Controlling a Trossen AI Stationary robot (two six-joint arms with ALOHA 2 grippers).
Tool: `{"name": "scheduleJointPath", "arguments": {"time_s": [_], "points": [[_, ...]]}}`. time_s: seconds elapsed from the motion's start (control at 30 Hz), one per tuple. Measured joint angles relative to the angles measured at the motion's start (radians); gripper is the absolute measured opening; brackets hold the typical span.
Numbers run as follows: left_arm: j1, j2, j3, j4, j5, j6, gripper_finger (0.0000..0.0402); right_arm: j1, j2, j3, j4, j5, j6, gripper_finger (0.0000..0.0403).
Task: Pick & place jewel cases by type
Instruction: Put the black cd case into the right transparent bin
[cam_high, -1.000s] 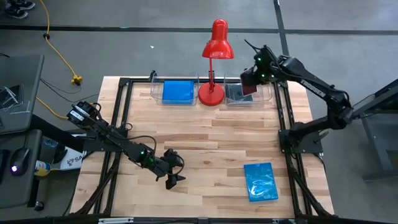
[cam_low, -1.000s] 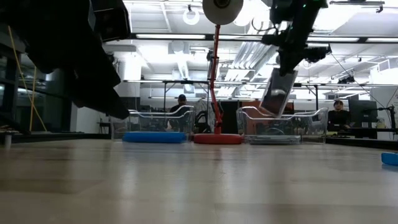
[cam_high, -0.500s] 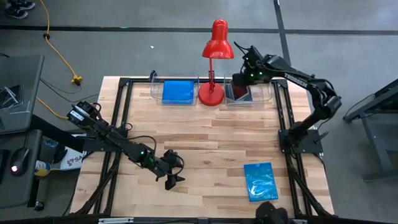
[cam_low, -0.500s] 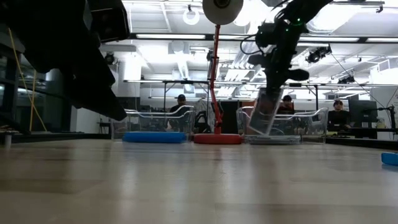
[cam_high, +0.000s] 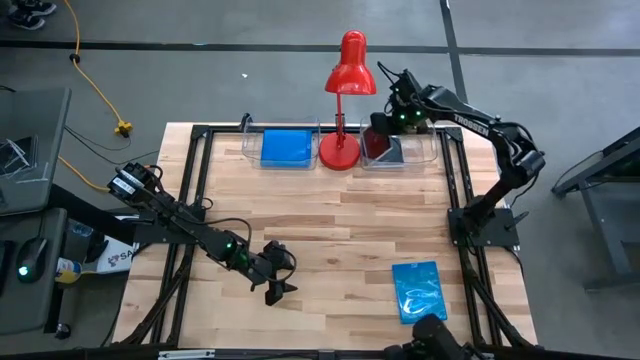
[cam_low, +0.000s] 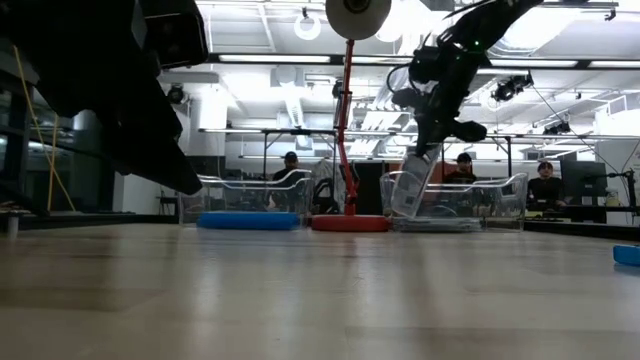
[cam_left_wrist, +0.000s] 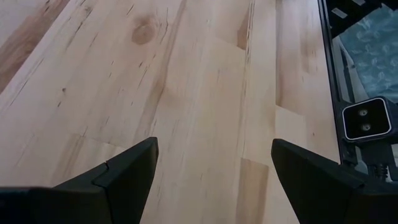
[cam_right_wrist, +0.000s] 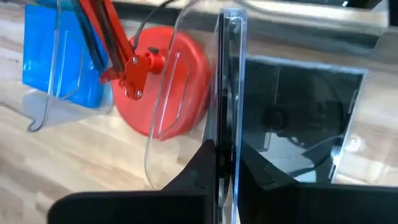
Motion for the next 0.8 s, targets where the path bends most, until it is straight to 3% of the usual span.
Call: {"name": "scheduleJointPath", "arguments": {"time_s": [0.5, 0.8], "points": [[0.0, 0.0, 0.0, 0.0, -0.001, -0.007, 0.0312, -0.038, -0.015, -0.003, 0.007, -0.084, 0.021, 0.0013], [0.0, 0.0, 0.0, 0.0, -0.012, -0.009, 0.0312, -0.007, -0.023, -0.168, 0.133, -0.13, 0.126, 0.0017]]}}
